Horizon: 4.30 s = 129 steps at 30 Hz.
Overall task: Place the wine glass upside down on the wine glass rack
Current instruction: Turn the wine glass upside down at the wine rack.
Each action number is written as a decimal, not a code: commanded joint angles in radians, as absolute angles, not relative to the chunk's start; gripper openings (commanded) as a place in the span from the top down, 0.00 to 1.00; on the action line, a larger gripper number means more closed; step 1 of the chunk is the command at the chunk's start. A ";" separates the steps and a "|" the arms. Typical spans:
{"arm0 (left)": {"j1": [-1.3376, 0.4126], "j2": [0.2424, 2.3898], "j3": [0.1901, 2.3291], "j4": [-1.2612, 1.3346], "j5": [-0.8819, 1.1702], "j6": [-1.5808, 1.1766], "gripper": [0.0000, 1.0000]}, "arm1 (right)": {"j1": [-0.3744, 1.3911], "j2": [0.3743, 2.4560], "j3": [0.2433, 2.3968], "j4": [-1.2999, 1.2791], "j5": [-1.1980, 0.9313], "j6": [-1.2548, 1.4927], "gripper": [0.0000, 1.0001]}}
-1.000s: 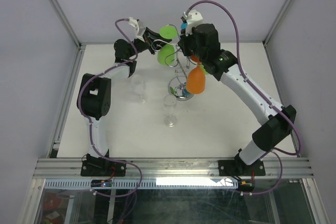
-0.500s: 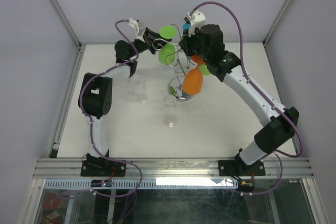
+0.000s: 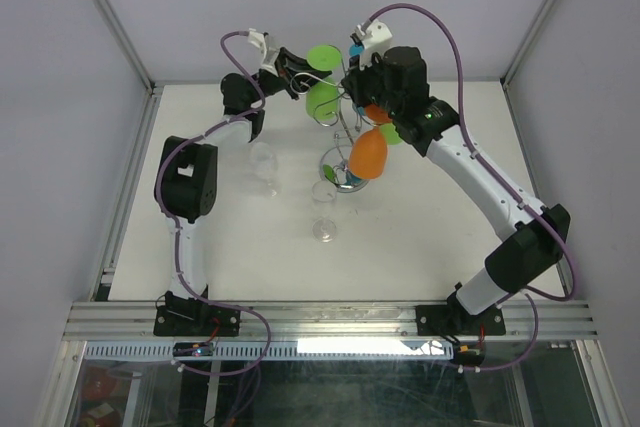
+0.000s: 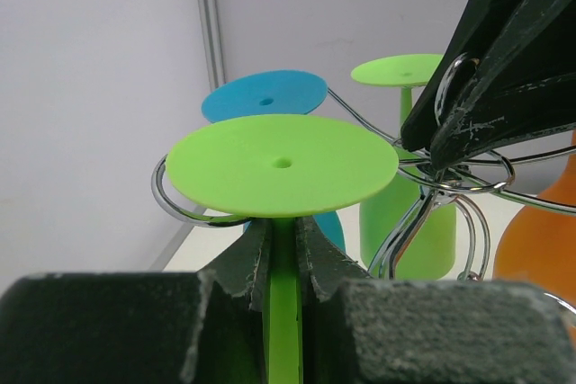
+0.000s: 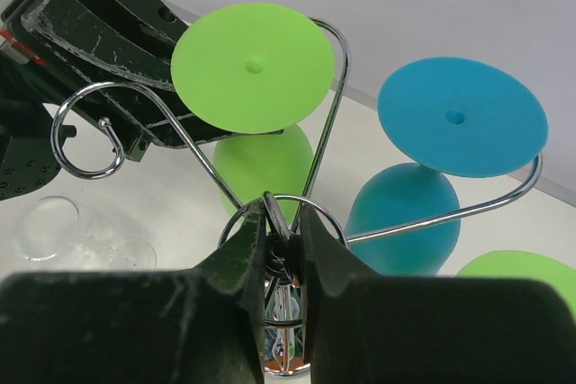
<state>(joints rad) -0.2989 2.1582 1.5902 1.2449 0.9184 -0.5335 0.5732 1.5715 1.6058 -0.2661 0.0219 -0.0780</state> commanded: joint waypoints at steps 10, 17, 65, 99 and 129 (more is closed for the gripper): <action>-0.348 2.219 1.726 1.238 0.950 -0.527 1.00 | 0.570 1.556 1.591 -0.290 -0.023 -0.113 1.00; -0.349 2.252 1.769 1.245 0.943 -0.558 1.00 | 0.569 1.554 1.595 -0.296 -0.041 -0.119 1.00; -0.296 2.253 1.716 1.304 0.615 -0.641 1.00 | 0.569 1.571 1.597 -0.308 -0.096 -0.123 1.00; -0.246 2.000 1.396 1.214 0.739 -0.460 0.50 | 0.569 1.592 1.624 -0.313 -0.082 -0.120 1.00; -0.146 1.347 1.016 0.529 0.318 -0.322 0.23 | 0.570 1.459 1.627 -0.278 -0.054 -0.092 0.46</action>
